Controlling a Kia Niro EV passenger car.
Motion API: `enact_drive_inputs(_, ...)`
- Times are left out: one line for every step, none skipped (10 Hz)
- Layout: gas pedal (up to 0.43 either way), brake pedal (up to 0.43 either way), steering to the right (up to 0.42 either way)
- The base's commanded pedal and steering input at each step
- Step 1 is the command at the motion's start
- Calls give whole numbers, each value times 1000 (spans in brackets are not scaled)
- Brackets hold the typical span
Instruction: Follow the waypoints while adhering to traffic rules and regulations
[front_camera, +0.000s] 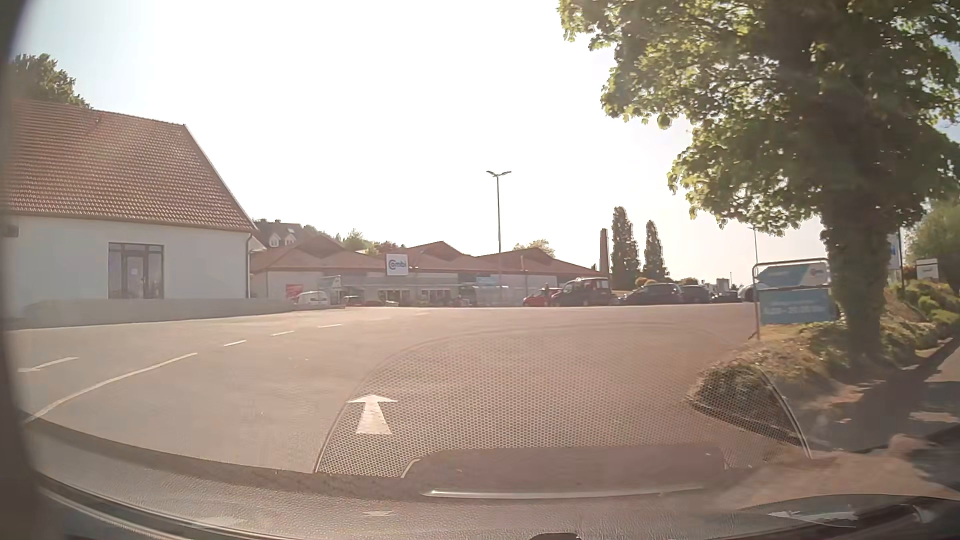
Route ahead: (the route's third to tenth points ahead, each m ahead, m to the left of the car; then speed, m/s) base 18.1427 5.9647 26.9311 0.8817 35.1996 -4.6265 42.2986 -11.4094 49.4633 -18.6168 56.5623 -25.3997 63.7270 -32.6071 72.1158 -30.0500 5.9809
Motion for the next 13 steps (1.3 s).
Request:
enact_drive_inputs(39,0,-213)
enact_drive_inputs(79,0,-212)
enact_drive_inputs(118,0,-206)
enact_drive_inputs(118,0,-193)
enact_drive_inputs(118,0,-175)
enact_drive_inputs(110,0,-153)
enact_drive_inputs(110,0,-120)
enact_drive_inputs(110,0,-105)
enact_drive_inputs(110,0,-84)
enact_drive_inputs(110,0,-59)
enact_drive_inputs(110,0,-33)
enact_drive_inputs(118,0,-2)
enact_drive_inputs(118,0,23)
